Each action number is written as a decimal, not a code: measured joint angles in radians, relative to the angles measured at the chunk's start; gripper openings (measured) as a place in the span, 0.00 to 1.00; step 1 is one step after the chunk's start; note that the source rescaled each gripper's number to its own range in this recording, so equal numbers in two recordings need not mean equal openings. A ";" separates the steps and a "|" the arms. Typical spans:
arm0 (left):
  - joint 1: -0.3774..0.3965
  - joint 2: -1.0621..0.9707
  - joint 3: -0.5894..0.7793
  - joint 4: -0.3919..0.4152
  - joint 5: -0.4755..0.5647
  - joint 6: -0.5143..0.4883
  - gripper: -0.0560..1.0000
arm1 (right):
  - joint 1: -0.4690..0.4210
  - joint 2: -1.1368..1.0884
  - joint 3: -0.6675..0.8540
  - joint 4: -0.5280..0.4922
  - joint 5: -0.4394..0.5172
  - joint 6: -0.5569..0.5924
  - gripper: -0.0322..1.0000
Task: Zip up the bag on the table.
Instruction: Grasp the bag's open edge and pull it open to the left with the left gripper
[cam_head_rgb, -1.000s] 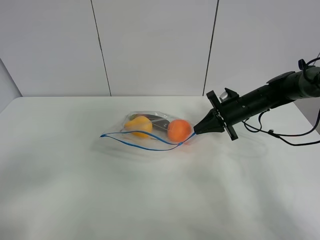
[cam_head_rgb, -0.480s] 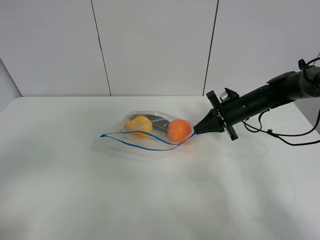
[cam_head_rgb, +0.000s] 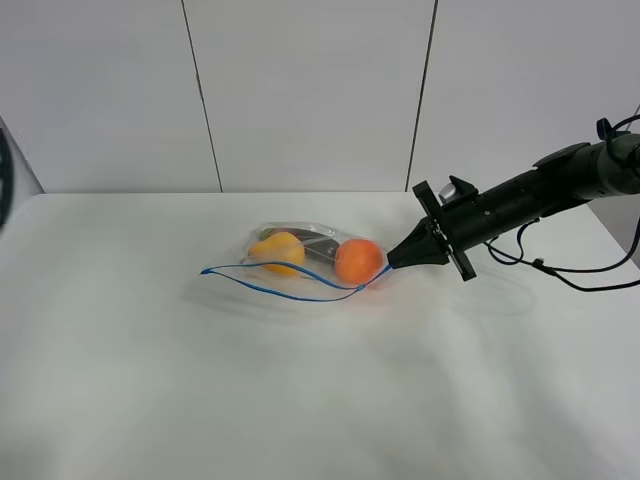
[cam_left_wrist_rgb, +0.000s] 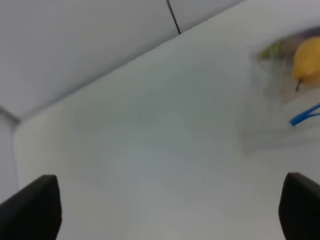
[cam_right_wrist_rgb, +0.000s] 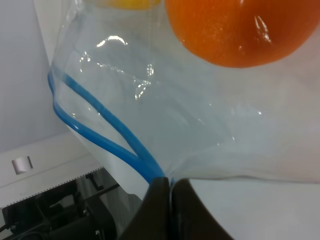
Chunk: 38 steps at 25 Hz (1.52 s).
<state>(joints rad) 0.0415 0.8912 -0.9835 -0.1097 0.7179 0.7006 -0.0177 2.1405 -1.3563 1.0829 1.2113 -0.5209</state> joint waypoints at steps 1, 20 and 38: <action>0.000 0.037 0.000 -0.024 -0.040 0.091 1.00 | 0.000 0.000 0.000 0.000 0.000 0.000 0.03; -0.494 0.507 0.027 -0.495 -0.494 0.682 1.00 | 0.000 0.000 0.000 0.000 0.000 0.002 0.03; -0.889 0.945 0.030 -0.499 -0.973 0.457 1.00 | 0.000 0.000 0.000 0.000 0.000 0.005 0.03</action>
<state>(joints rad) -0.8472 1.8365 -0.9532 -0.6083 -0.2554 1.1574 -0.0177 2.1405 -1.3563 1.0829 1.2113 -0.5156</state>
